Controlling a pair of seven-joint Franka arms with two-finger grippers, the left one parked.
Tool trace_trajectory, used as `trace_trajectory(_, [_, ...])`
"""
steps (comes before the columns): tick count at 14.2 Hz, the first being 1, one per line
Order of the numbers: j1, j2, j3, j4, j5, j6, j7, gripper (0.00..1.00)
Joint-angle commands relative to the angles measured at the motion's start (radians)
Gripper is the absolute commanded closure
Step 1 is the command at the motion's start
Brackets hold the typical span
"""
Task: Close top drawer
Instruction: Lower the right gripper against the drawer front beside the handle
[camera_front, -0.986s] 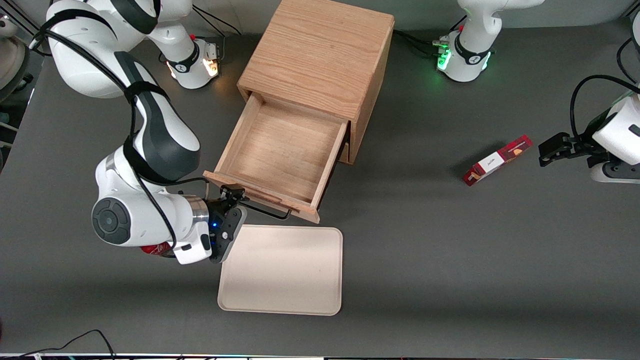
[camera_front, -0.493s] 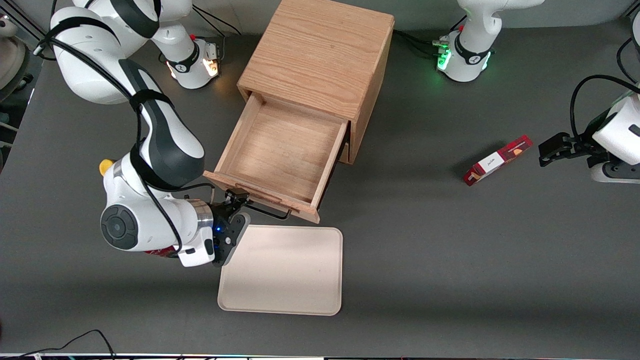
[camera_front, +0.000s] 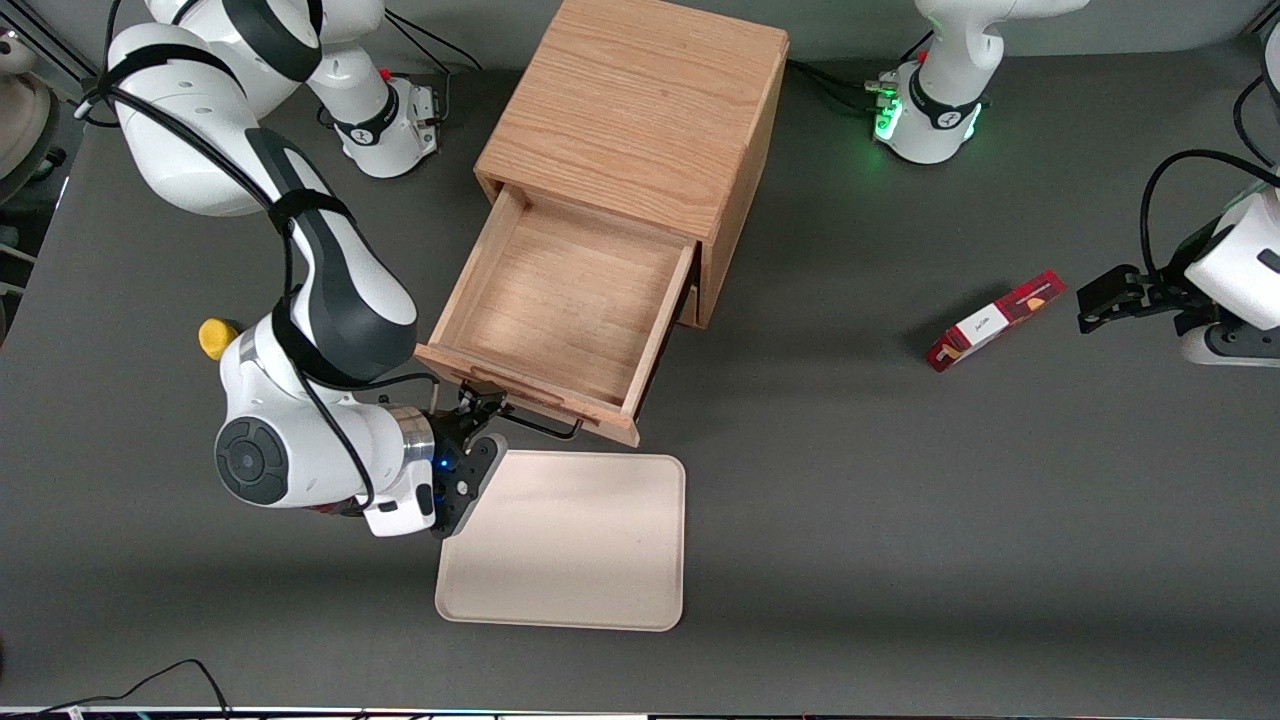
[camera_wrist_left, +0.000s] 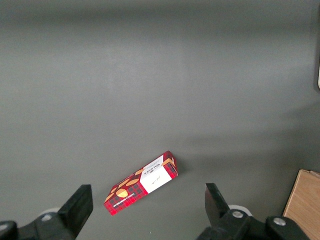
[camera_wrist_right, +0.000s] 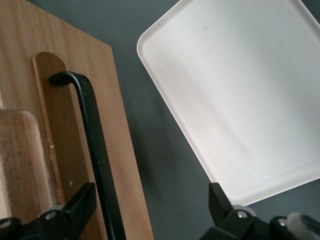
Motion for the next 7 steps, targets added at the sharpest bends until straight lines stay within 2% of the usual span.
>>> trace_trajectory(1, [0.008,0.022,0.006,0.029,0.012,0.002,0.032,0.0])
trace_trajectory(2, [0.008,0.025,0.006,0.027,0.013,0.002,0.039,0.0])
trace_trajectory(4, [0.007,0.029,0.003,0.024,0.056,0.002,0.043,0.0])
trace_trajectory(7, [0.004,0.029,0.003,0.01,0.062,0.002,0.041,0.0])
